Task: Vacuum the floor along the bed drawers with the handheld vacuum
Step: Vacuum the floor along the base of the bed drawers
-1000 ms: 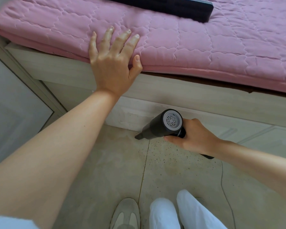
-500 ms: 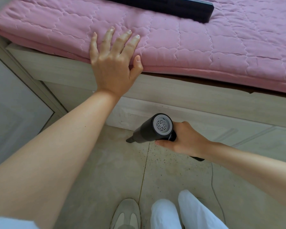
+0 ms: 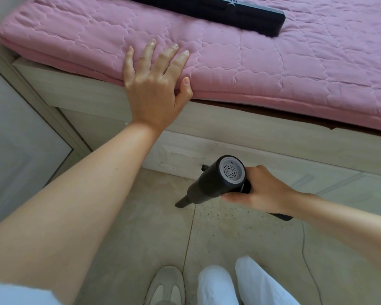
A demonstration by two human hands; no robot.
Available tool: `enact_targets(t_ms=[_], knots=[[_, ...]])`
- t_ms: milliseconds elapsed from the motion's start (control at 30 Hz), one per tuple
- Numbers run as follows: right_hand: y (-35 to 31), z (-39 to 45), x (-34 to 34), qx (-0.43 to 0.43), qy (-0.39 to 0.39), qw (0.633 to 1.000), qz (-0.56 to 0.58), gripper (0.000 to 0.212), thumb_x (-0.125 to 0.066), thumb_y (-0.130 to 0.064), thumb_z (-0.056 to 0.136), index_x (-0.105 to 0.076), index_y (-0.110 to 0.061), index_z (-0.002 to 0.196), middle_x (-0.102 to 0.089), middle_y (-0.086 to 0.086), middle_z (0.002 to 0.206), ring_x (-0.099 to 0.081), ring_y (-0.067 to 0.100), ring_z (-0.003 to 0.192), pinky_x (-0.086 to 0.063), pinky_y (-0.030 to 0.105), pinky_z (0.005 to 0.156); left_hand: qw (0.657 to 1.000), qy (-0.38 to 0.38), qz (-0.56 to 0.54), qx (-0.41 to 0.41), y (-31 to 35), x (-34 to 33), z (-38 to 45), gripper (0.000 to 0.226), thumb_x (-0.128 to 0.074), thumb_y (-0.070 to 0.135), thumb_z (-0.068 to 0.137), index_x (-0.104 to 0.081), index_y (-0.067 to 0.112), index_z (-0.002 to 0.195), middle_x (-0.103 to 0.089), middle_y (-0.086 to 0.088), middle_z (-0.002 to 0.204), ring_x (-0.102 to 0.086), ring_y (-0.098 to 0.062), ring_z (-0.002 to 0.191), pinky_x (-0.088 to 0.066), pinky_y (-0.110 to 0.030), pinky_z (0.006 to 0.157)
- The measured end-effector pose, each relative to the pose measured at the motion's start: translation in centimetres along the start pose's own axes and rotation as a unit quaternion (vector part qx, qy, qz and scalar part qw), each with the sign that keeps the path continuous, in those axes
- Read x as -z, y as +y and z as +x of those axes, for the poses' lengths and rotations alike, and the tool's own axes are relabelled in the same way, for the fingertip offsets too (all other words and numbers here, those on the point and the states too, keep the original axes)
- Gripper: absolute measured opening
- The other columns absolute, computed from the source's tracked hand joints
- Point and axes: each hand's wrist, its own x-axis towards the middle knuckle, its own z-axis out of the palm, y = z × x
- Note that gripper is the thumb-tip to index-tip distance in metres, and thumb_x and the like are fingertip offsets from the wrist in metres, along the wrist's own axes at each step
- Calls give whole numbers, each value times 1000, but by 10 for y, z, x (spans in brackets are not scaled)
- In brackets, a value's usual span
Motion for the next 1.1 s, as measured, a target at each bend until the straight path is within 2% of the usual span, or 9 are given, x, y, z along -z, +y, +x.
enact_targets(t_ms=[133,300,500,633,833,1100], knots=[[-2,1,-3,2,-12,1000,0,25,-75,-39,75,-56,-45,91,-69,-13,87,-63,3,84,-54,30,78,1000,-1,-1,2,0,0,0,41,-49,34,94,-70,24,127,-67,3,131,-59,-34,127,-38,-62,108],[-2,4,-5,2,6,1000,-29,24,-72,-43,77,-56,-41,95,-67,-13,82,-63,4,80,-54,31,74,1000,2,0,1,1,0,1,41,-50,34,94,-71,24,127,-68,3,131,-60,-34,125,-39,-62,108],[4,6,-8,11,31,992,-119,49,-65,-56,78,-51,-32,119,-63,-18,79,-60,5,70,-53,27,65,1000,3,1,2,0,1,1,41,-50,35,94,-71,23,126,-68,2,130,-60,-34,125,-40,-63,107],[7,3,-13,30,38,987,-155,52,-62,-58,78,-51,-30,120,-68,-11,85,-62,10,71,-54,32,64,1000,5,0,2,1,1,1,40,-51,35,93,-72,23,126,-68,3,130,-61,-34,125,-40,-63,107],[2,5,-25,54,37,982,-175,43,-62,-51,78,-51,-27,112,-68,-8,89,-63,16,74,-53,34,63,1000,3,-1,7,1,1,0,41,-50,36,94,-72,24,126,-68,3,130,-60,-34,125,-39,-63,107],[-12,15,-42,94,30,974,-205,38,-60,-50,81,-49,-25,108,-66,-7,92,-62,19,76,-51,33,64,1000,8,-5,9,2,1,0,40,-51,36,94,-72,24,125,-69,3,129,-61,-34,124,-40,-63,107]])
